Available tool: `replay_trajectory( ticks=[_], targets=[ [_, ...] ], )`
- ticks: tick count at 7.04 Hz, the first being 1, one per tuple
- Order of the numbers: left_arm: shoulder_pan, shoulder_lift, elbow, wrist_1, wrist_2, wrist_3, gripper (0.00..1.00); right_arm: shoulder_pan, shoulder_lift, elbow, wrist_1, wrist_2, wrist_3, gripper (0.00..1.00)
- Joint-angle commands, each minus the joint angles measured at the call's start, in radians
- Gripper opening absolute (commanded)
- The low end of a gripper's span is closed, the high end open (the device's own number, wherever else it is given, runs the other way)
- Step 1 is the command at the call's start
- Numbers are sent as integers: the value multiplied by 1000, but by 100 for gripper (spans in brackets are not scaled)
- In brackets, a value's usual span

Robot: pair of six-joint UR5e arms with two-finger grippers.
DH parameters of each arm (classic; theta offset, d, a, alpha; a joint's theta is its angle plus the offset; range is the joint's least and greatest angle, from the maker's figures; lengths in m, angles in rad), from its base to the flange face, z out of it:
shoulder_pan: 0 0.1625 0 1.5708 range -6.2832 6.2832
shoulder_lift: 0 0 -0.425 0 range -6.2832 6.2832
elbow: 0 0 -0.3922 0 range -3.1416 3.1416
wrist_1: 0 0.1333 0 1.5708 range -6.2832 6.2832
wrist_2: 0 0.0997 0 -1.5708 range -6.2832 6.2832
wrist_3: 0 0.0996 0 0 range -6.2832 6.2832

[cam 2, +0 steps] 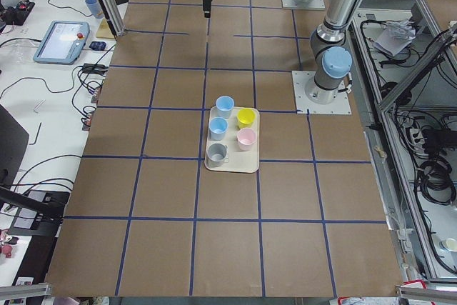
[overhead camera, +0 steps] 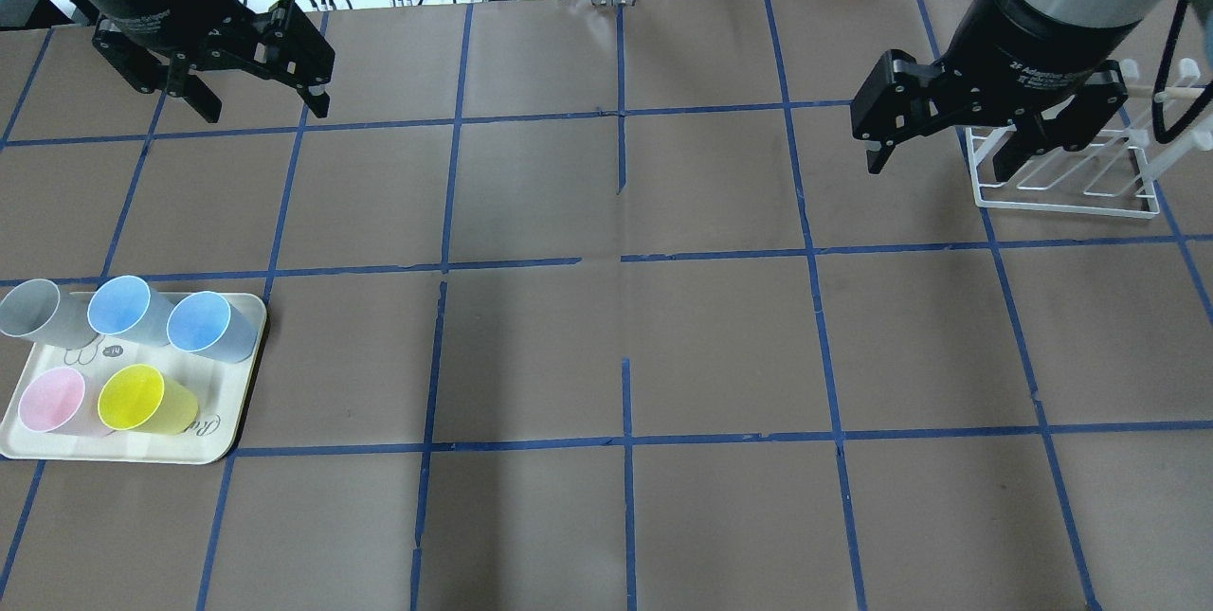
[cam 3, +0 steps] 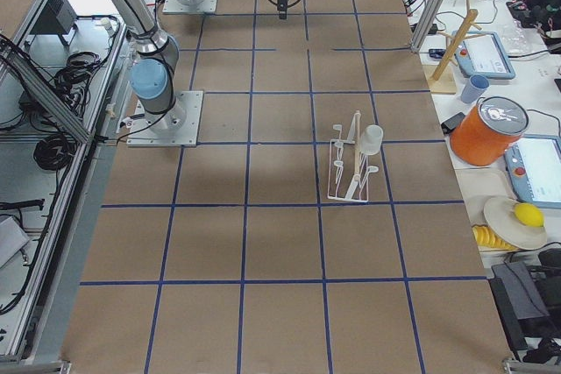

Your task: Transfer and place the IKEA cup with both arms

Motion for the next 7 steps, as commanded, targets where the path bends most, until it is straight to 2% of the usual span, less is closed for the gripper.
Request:
replay_trajectory(
  ticks=[1,7],
  targets=[
    [2,0,0,0,0,0,100,0,-2,3,0,0,5,100],
    [-1,0,0,0,-5,0,100,-2,5,12,-11,-1,7,100]
  ],
)
